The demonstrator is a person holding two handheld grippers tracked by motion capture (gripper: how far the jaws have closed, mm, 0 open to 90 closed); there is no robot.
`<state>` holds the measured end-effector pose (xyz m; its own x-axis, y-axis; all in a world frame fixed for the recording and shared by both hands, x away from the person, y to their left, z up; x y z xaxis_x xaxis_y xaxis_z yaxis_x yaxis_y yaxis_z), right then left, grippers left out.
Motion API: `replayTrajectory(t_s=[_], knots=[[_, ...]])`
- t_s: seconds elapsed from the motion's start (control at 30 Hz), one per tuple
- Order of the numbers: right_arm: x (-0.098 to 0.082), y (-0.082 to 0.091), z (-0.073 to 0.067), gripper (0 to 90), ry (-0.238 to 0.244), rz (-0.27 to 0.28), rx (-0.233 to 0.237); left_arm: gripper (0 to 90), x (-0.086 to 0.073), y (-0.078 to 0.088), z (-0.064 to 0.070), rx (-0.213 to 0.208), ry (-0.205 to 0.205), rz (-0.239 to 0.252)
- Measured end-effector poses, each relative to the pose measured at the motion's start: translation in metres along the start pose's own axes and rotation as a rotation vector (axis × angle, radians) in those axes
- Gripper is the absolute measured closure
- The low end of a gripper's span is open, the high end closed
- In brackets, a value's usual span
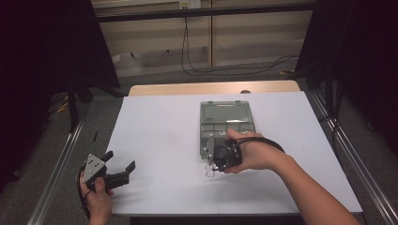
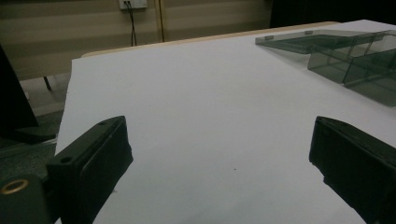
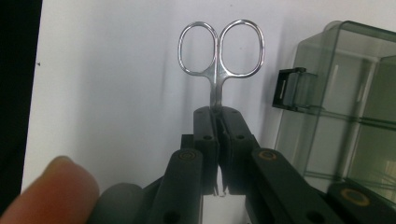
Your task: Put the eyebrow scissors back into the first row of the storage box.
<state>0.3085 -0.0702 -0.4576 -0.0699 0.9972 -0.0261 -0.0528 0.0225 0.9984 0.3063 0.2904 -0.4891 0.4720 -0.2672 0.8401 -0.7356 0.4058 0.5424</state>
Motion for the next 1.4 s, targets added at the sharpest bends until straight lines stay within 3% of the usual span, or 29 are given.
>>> replayTrajectory(t_s=[0.73, 1.07, 1.4], knots=[[-0.017, 0.012, 0.021, 86.5, -0.048, 0.000, 0.012, 4.9, 0.000, 0.000, 0.000, -0.009, 0.001, 0.008], [-0.032, 0.016, 0.036, 86.4, -0.104, 0.005, 0.018, 4.9, 0.000, 0.001, 0.000, -0.014, 0.005, 0.010], [-0.038, 0.014, 0.046, 86.4, -0.130, -0.013, 0.033, 4.9, 0.000, 0.000, 0.000, -0.012, 0.004, 0.011]])
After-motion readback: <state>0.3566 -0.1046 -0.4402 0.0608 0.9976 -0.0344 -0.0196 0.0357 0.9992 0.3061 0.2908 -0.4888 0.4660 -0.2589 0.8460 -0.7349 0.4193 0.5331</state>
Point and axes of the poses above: each handheld gripper's, and its own axes: y roughly backward along the jaws, x roughly out of its top, z roughly to its right, the point moved 5 cm from there along -y, roughly forward along the jaws, and after that the axes turned 14 degrees about -z, right-handed, at the moved point
